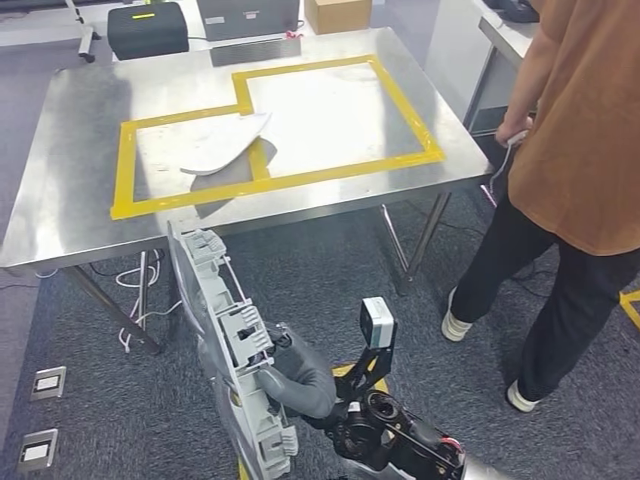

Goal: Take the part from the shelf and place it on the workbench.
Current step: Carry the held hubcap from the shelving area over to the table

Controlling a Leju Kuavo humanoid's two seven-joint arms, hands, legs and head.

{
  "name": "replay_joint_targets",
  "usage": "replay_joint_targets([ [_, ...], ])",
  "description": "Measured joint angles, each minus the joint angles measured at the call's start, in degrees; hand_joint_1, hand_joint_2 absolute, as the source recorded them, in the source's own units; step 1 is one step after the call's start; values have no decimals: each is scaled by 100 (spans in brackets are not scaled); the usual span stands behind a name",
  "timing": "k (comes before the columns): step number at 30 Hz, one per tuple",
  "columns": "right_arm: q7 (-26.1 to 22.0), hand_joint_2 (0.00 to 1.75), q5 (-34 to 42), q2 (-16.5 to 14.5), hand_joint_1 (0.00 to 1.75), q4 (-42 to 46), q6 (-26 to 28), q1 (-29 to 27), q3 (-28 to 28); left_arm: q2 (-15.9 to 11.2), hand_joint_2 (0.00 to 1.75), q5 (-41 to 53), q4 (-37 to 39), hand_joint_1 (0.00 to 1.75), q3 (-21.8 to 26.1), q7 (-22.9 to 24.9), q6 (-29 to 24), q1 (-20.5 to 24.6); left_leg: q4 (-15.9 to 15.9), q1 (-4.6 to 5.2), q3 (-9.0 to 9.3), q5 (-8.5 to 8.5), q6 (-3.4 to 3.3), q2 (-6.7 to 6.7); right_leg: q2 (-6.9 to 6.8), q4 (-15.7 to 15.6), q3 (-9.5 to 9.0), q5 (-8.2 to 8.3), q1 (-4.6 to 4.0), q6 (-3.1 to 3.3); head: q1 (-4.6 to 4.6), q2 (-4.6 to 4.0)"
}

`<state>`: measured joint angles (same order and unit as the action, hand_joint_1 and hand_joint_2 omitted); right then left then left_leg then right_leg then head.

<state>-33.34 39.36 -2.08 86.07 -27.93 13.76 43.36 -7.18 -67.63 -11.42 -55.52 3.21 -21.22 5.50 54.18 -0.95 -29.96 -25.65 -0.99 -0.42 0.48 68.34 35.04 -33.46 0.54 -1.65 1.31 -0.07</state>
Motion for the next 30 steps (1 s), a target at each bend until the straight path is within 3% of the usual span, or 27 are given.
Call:
replay_joint_targets([
  [2, 1, 175, 0, 0, 175, -2, 3, 1, -1, 4, 175, 0, 0, 0, -1, 1, -1, -8, 4, -8, 131, -99, 50, -5, -8, -753, -181, 547, 1, 18, 45, 0],
  [3, 1, 175, 1, -1, 175, -4, 5, 5, -1, 5, 175, 0, 0, 0, -1, 1, -2, -1, 6, -7, 165, -139, 81, -7, -12, -1029, -247, 687, -10, 49, 65, 0],
  [4, -1, 175, 1, -1, 175, -4, 7, 7, 0, 5, 175, 0, 1, 0, -2, 1, -2, 6, 6, -2, 180, -168, 117, -8, -14, -1166, -286, 760, -21, 94, 74, 0],
  [8, -3, 175, -5, -7, 175, 1, 10, 18, 3, 2, 175, 0, -1, 0, -4, 11, -2, 24, 196, -4, 154, -230, 237, 1, 4, -1259, -419, 754, -23, 276, 22, -1],
  [10, -5, 175, -14, -9, 175, 2, 14, 23, 3, 1, 175, -1, -1, 0, -4, 14, -2, 39, 781, -11, -188, -394, 277, 8, -3, -1291, -505, 728, -11, 327, -38, -1],
  [12, -7, 175, -22, -10, 175, 2, 15, 24, 4, 2, 175, -3, -1, 0, -4, 14, -2, 42, 1542, -11, -731, -655, 302, 8, -7, -1297, -545, 676, -15, 361, -89, 0],
  [13, -8, 175, -23, -10, 175, 2, 15, 22, 4, 2, 175, -3, -1, 0, -4, 14, -2, 36, 1748, -10, -935, -709, 306, 8, 0, -1297, -576, 641, -18, 365, -106, 0],
  [14, -8, 175, -24, -10, 175, 2, 15, 20, 5, 1, 175, -5, -1, 0, -4, 14, -3, 29, 1751, -8, -1040, -651, 298, 8, 7, -1297, -620, 602, -20, 365, -120, 0],
  [15, -8, 175, -24, -10, 175, 2, 15, 19, 5, -2, 175, -8, 0, 0, -4, 14, -4, 23, 1536, -4, -1032, -460, 281, 8, 14, -1297, -677, 558, -20, 359, -139, 0],
  [17, -10, 175, -24, -10, 175, 2, 15, 19, 5, -15, 175, -15, 2, 0, -4, 16, -13, 17, 737, 27, -816, 101, 196, 12, 17, -1302, -788, 459, -22, 342, -184, 0],
  [18, -15, 175, -25, -10, 175, 1, 14, 19, 5, -24, 175, -18, 2, 0, -4, 20, -18, 19, 413, 50, -715, 208, 155, 15, 23, -1303, -832, 409, -27, 322, -207, 0],
  [20, -30, 175, -27, -14, 175, -1, 12, 17, 9, -40, 175, -22, 2, 0, -4, 31, -26, 23, 125, 90, -617, 219, 91, 8, 26, -1292, -866, 349, -39, 258, -230, 0],
  [21, -37, 175, -30, -17, 175, 0, 12, 16, 12, -41, 175, -24, 1, 0, -4, 35, -30, 21, 105, 89, -583, 162, 70, 3, 29, -1279, -910, 345, -48, 220, -227, 0],
  [23, -44, 175, -36, -21, 175, 3, 20, 18, 17, -38, 175, -23, 1, 0, -6, 34, -37, 7, 29, 54, -445, 235, 18, -1, 13, -1174, -960, 295, -53, 151, -197, -1],
  [24, -46, 175, -38, -22, 175, 4, 26, 22, 19, -39, 175, -21, 1, 0, -6, 27, -38, 4, 14, 36, -368, 224, -4, 7, 7, -1018, -905, 217, -50, 115, -171, -1],
  [25, -48, 175, -37, -22, 175, 4, 38, 24, 20, -41, 175, -16, 1, 0, -7, 21, -37, 6, 3, 25, -302, 211, -19, 11, -1, -739, -764, 96, -43, 84, -139, -1],
  [28, -54, 175, -35, -21, 175, 4, 85, 9, 20, -52, 175, 5, 1, 0, -9, -6, -17, 16, 4, 24, -170, 92, -32, 11, -7, 236, -118, -342, -11, 16, -50, -1],
  [29, -54, 175, -35, -20, 175, 4, 99, 2, 20, -52, 175, 17, 1, 0, -13, -17, -6, 11, 4, 21, -108, 40, -24, 8, -9, 304, 12, -391, -1, 3, -30, 0],
  [30, -53, 175, -35, -19, 175, 4, 111, -2, 20, -52, 175, 28, 1, 0, -18, -29, 7, 4, 5, 15, -31, -17, -12, 5, -10, 178, 57, -308, 7, -2, -3, 0],
])
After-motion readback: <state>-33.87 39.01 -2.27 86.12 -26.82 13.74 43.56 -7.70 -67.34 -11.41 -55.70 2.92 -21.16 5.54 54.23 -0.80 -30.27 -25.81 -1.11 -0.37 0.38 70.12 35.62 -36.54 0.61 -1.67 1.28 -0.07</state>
